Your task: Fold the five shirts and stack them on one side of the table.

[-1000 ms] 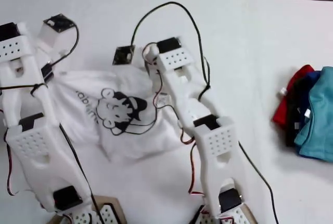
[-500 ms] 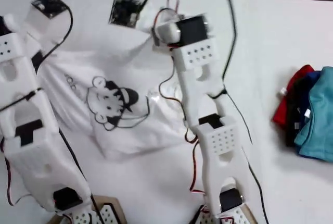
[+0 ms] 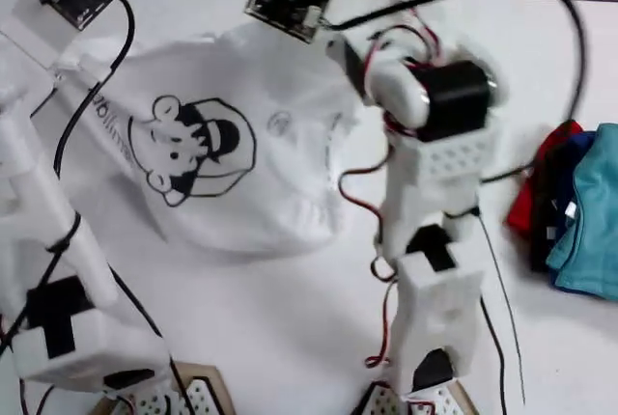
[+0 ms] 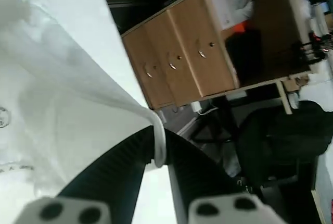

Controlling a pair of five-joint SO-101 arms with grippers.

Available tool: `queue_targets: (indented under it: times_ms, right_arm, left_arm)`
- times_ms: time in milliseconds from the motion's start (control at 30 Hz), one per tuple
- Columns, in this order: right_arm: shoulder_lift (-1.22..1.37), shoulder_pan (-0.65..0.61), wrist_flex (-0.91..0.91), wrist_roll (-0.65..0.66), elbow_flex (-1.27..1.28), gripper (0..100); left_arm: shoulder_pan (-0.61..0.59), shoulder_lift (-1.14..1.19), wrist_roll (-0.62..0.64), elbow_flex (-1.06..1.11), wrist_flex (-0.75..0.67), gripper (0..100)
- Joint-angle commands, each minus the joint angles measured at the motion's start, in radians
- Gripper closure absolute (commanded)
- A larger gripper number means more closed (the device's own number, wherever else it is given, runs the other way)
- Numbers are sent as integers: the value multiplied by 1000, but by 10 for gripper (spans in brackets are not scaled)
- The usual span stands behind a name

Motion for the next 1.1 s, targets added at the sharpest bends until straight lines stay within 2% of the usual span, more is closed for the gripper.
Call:
queue_targets:
  times_ms: [0, 200, 300, 467, 667, 933, 1067]
  right_arm:
    - [-140, 28, 4, -11, 37, 978]
    - [-292, 31, -27, -71, 71, 978]
    - [-352, 97, -71, -91, 75, 979]
    - [-366, 199, -199, -86, 183, 979]
    - [-369, 200, -260, -89, 285, 979]
    - [-489, 90, -64, -107, 245, 979]
    - [-584, 85, -8, -147, 255, 979]
  left_arm:
    - [6, -100, 3, -44, -11, 979]
    - [8, -209, 20, -15, -12, 979]
    - [6, -210, 49, 4, -15, 979]
    - [20, -206, 48, 97, -75, 979]
    - [23, -213, 46, 214, -109, 979]
    - [21, -288, 48, 131, 0, 979]
    - [14, -361, 49, 151, 31, 980]
